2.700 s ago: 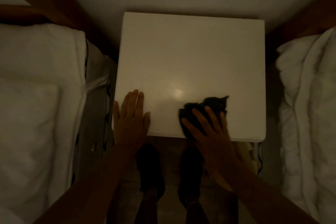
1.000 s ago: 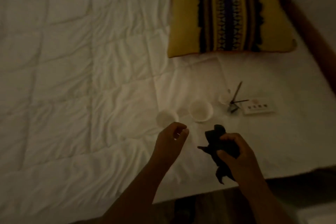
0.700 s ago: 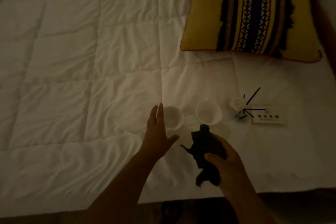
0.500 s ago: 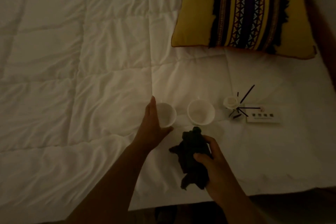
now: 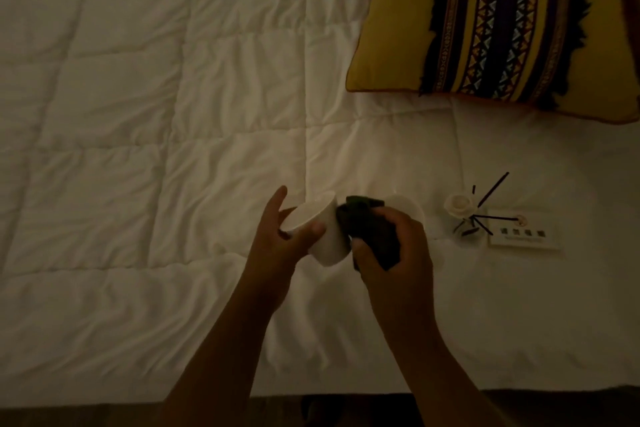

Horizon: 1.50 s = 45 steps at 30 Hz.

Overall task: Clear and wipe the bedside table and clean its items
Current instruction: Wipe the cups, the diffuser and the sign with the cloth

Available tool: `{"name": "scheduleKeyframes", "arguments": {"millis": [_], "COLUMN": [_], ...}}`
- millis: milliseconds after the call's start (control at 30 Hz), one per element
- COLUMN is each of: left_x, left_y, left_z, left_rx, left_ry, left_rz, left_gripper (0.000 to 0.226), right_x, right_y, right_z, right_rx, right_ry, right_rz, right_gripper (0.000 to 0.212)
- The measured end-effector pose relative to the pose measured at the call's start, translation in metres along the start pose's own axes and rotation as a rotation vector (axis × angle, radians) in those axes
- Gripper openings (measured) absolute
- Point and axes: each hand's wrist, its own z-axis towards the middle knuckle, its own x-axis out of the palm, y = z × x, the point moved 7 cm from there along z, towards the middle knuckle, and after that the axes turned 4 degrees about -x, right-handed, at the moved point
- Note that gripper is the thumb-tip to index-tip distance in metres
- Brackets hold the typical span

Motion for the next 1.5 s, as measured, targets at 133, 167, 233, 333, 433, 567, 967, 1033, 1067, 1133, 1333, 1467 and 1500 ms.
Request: {"name": "scheduleKeyframes", "arguments": {"millis": [133,167,233,333,433,567,967,1033,1067,1133,1333,1467,1500], "left_x": [0.002,0.003,0.002,-0.005,-0.004,0.003,0.018,0.018,0.017,0.015,0.008,0.005,0.005], "left_y": [-0.006,-0.008,-0.012,-0.017,-0.026,-0.032,-0.026,-0.025,-0.025,-0.026,-0.023,-0.016,-0.015], "left_z": [-0.013,-0.015,-0.017,-0.017,-0.017,-0.016,-0.024,-0.024,-0.025,-0.026,-0.029,-0.031,-0.031], "left_rx": [-0.023,-0.024,-0.025,-0.01,0.036,0.065,-0.055,-0.051,-0.05,-0.022,0.009,0.005,0.002], "left_ry": [0.071,0.086,0.101,0.068,0.067,0.122,0.04,0.043,0.042,0.065,0.143,0.171,0.175], "left_rz": [-0.285,-0.338,-0.416,-0.424,-0.416,-0.455,-0.5,-0.503,-0.506,-0.511,-0.504,-0.456,-0.457], "left_gripper": [0.09,0.084,0.074,0.065,0.066,0.064,0.072,0.069,0.069,0.072,0.08,0.07,0.068], "right_x": [0.018,0.024,0.036,0.044,0.042,0.05,0.043,0.04,0.039,0.038,0.042,0.041,0.04], "right_y": [0.026,0.03,0.038,0.044,0.047,0.058,0.061,0.064,0.065,0.067,0.055,0.041,0.042], "right_z": [0.017,0.019,0.019,0.01,-0.004,-0.035,-0.023,-0.017,-0.013,-0.005,0.016,0.022,0.02], "right_rx": [-0.021,-0.019,-0.018,-0.044,-0.13,-0.355,-0.289,-0.188,-0.144,-0.092,0.122,0.23,0.224], "right_ry": [0.05,0.098,0.199,0.26,0.211,0.2,0.194,0.199,0.208,0.227,0.262,0.229,0.21], "right_rz": [0.09,0.123,0.222,0.257,0.178,-0.008,0.028,0.144,0.207,0.317,0.562,0.571,0.561], "right_gripper": [0.032,0.031,0.033,0.044,0.045,0.04,0.035,0.035,0.035,0.037,0.041,0.037,0.038]}}
